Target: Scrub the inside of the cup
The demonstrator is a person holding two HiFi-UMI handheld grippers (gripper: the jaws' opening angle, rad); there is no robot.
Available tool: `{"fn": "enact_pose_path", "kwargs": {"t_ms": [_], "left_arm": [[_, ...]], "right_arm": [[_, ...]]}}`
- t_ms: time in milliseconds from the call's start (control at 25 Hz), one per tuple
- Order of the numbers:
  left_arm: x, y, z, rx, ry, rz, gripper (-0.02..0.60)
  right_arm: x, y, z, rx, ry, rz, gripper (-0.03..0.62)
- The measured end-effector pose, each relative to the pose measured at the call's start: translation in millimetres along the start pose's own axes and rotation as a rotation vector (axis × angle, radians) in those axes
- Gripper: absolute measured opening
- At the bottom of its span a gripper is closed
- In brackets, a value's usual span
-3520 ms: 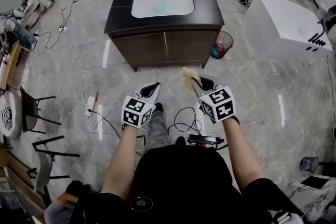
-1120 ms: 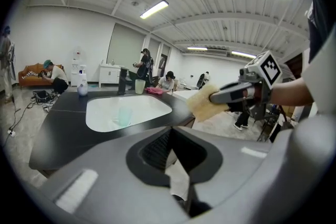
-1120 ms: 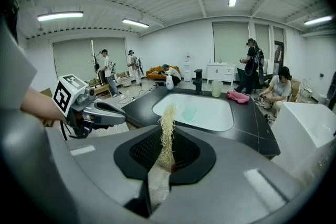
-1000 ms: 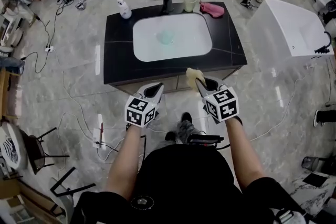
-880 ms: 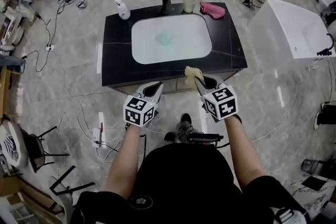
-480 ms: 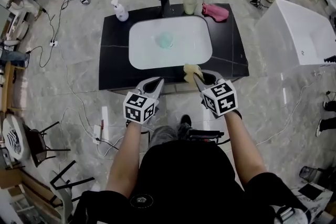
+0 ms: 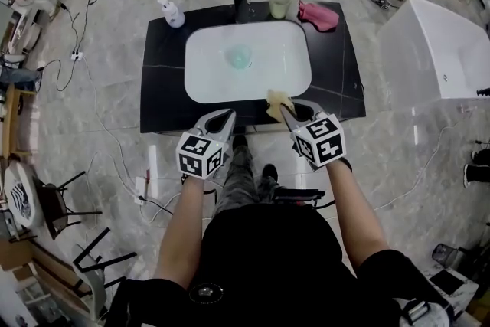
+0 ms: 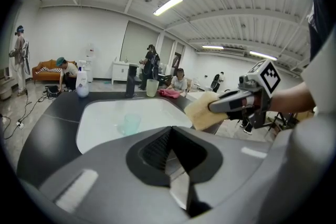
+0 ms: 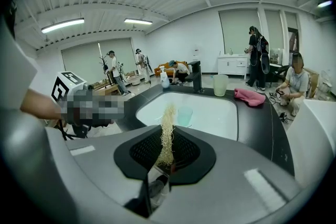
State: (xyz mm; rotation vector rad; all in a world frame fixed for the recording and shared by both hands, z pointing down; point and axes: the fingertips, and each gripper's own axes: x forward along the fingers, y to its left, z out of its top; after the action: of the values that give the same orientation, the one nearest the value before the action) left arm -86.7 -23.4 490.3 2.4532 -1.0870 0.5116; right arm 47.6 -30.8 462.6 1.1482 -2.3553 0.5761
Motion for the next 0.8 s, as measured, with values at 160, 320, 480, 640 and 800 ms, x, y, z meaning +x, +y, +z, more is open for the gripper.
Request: {"fn": "enact_pose_path", "kwargs": {"t_ms": [160,320,480,640,800], "left_arm": [[10.4,11.3,2.8,0.007,0.007,-0.019,0.0],[22.1,31.0,17.0,0.017,0.003,-0.041,0.0],[36.9,55.0,28.7,0.049,0.021,-0.066,0.0],[48.0,82.3,46.4,0.086,0.028,-0.09,0.0],[59.3,106.7,55.4,0.106,0.038,-0.124,0.0]], "right_arm": [[14.3,-6.0,3.9,0.013,0.011,-0.01,0.043],[33.3,-9.7,19.6,0.018,0.016,-0.018,0.043],[58.0,-15.3,34.0,0.024,0.027,-0.029,0.043],[82.4,-21.4,54.6,0.039,0.029,-0.052,0.043],[100.9,-24.2,67.2,0.044,0.035,-0.081,0.043]]}}
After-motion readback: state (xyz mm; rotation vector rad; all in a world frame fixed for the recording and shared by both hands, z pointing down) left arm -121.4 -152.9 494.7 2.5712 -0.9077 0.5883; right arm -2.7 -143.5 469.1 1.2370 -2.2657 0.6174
